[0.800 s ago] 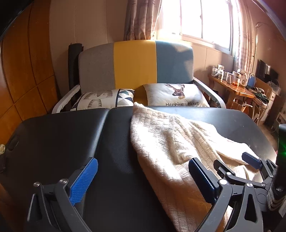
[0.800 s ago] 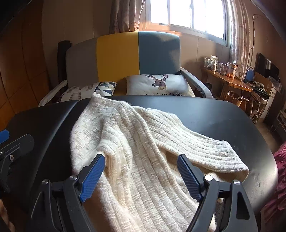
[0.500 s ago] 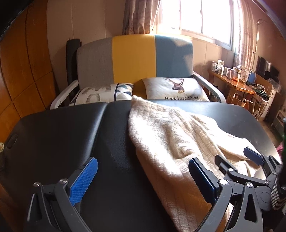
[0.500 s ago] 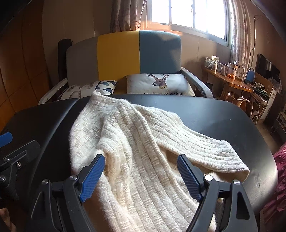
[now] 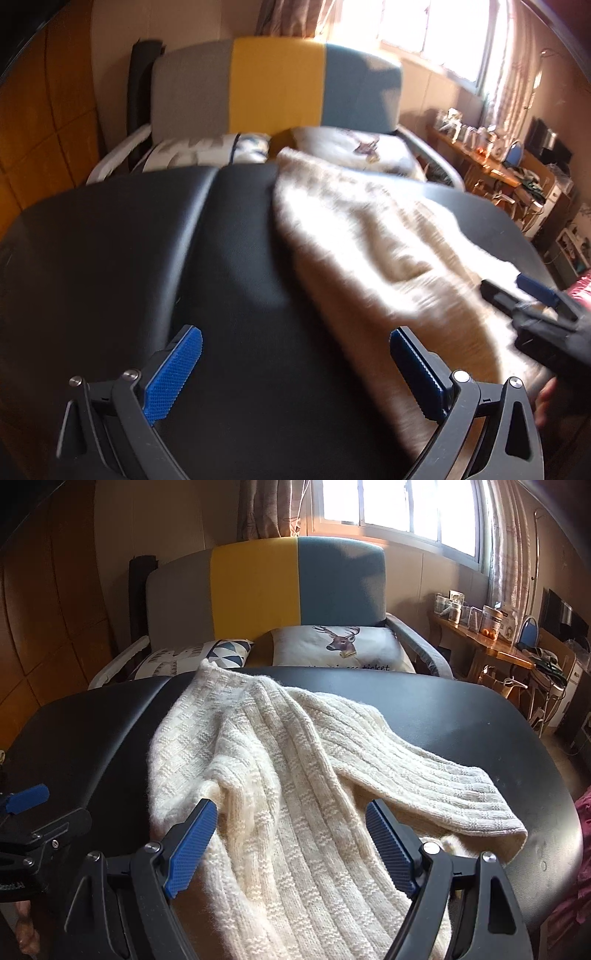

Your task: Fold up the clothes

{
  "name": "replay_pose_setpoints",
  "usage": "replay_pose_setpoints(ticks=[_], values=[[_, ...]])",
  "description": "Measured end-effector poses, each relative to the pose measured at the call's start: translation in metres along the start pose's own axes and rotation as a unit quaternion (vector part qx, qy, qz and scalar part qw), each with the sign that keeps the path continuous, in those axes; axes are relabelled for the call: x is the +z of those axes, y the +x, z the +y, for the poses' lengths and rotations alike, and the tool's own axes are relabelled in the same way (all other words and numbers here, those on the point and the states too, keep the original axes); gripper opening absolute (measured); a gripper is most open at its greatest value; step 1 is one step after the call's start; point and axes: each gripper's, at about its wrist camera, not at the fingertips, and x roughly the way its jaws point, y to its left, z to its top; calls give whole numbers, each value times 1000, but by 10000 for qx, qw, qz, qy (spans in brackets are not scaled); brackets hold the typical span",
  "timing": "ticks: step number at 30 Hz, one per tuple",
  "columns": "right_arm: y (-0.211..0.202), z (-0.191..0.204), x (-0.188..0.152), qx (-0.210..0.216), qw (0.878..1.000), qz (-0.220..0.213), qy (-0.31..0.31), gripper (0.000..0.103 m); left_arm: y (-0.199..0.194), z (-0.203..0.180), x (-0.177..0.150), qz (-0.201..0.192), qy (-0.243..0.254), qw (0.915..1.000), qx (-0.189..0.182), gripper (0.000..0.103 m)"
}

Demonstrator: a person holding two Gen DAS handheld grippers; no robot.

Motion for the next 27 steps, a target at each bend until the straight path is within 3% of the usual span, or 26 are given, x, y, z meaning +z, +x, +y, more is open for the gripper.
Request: replay_pose_setpoints(ticks=[3, 6, 10, 13, 17, 21, 22, 24, 25, 26, 27], values=[[1, -4, -1, 718, 9973, 133, -3, 85, 5, 26, -14, 221, -193, 9995, -77, 103], [-2, -16, 1, 1782, 9833, 290, 217, 85, 10, 52, -28, 442, -386, 9982, -154, 103], [5, -24, 7, 1843, 9807, 649, 5, 85, 7, 86, -45, 520, -879, 9942, -332, 103], [17, -38, 9, 1853, 9778, 961, 176, 85, 3, 112, -57, 518, -1313, 9888, -485, 103], [47, -77, 17, 1807, 9709, 1259, 940, 85, -3, 146, -72, 513, -1887, 9783, -688, 103], [81, -101, 18, 1996, 9541, 1592, 1564, 83, -6, 147, -75, 523, -1806, 9798, -682, 103], [88, -103, 16, 2013, 9516, 1647, 1639, 78, -8, 150, -73, 545, -1836, 9787, -746, 103], [96, -100, 11, 1970, 9508, 1772, 1608, 42, -8, 154, -69, 590, -1875, 9770, -828, 103], [97, -98, 8, 1833, 9533, 1877, 1497, 34, -6, 155, -67, 627, -1863, 9772, -801, 103], [96, -94, 7, 1729, 9567, 1910, 1356, 19, -3, 155, -64, 664, -1849, 9775, -770, 103], [93, -89, 6, 1655, 9601, 1903, 1209, 13, -1, 155, -63, 680, -1851, 9774, -768, 103]])
